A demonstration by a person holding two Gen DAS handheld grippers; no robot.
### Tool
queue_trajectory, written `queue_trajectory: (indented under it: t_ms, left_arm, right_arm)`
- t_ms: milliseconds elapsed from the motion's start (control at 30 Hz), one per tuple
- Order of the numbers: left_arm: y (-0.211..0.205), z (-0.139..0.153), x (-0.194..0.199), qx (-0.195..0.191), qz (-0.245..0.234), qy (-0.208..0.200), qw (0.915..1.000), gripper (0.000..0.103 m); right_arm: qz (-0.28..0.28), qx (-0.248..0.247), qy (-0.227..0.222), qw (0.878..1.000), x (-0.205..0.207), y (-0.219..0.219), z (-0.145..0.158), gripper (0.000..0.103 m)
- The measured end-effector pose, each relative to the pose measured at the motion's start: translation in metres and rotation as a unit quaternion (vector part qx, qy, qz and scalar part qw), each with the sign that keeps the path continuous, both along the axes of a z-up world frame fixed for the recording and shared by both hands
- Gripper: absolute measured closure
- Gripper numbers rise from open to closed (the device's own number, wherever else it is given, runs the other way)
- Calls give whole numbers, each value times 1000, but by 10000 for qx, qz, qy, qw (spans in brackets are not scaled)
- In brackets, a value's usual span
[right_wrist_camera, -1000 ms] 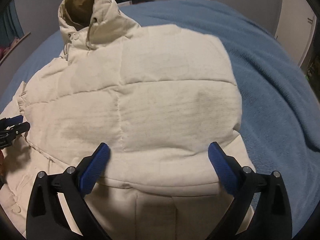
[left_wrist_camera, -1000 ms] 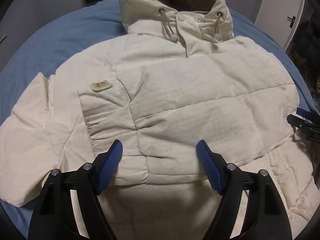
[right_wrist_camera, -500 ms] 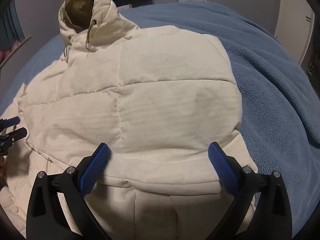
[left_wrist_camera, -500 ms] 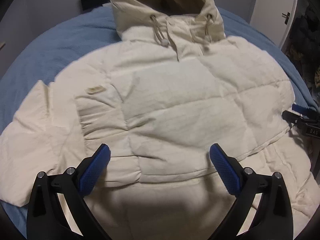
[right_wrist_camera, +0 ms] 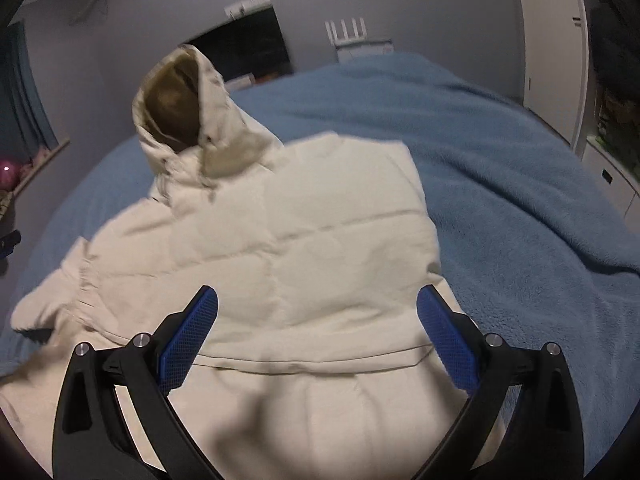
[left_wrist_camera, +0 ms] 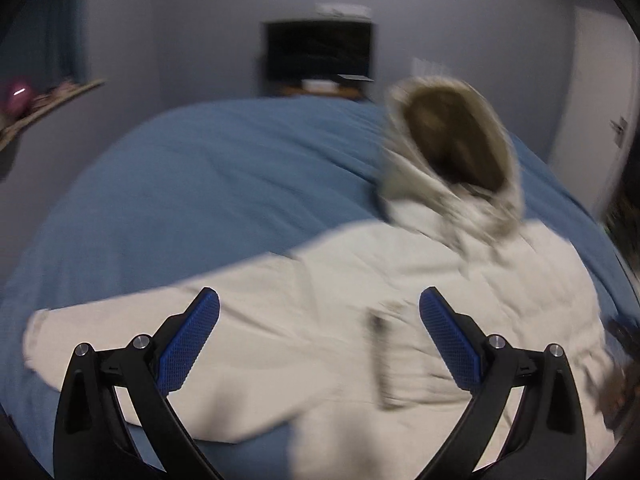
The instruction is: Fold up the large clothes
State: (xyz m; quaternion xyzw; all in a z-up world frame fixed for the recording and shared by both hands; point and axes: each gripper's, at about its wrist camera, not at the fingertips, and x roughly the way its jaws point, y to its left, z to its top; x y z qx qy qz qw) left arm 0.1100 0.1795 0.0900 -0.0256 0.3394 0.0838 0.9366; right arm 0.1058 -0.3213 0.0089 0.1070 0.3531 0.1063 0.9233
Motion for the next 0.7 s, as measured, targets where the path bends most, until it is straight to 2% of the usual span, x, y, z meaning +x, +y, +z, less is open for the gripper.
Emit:
queue_trajectory:
  t_ms: [100, 200, 267, 400, 600, 633, 700]
  left_arm:
    - [44, 0, -4, -51, 668, 132, 9977, 7]
    - [93, -21, -11, -247, 1416, 639, 9876, 7]
    - [114, -32, -19, -317, 1696, 773, 9820, 7]
    - [154, -59, -34, -909, 2279, 1065, 9636, 7]
    - [198, -94, -49, -1523, 3029, 1677, 9257, 7]
    - [203, -100, -53, -1660, 3149, 1779, 9174, 7]
    - [211, -109, -59, -1932, 3202, 1856, 9087, 7]
  right_arm:
    - [175, 104, -218, 9996, -13, 14, 20, 7]
    - [347, 191, -302, 9988, -24, 31, 33, 7]
    - [461, 169, -286, 9984, -30, 45, 37, 7]
    - [612, -15, -229, 9979, -43, 65, 39, 7]
    - [802, -404, -267, 9956, -59, 86, 37, 7]
    - [821, -444, -258, 9953, -61, 88, 36, 7]
    - [843, -500, -239, 9949, -62, 93, 35, 7]
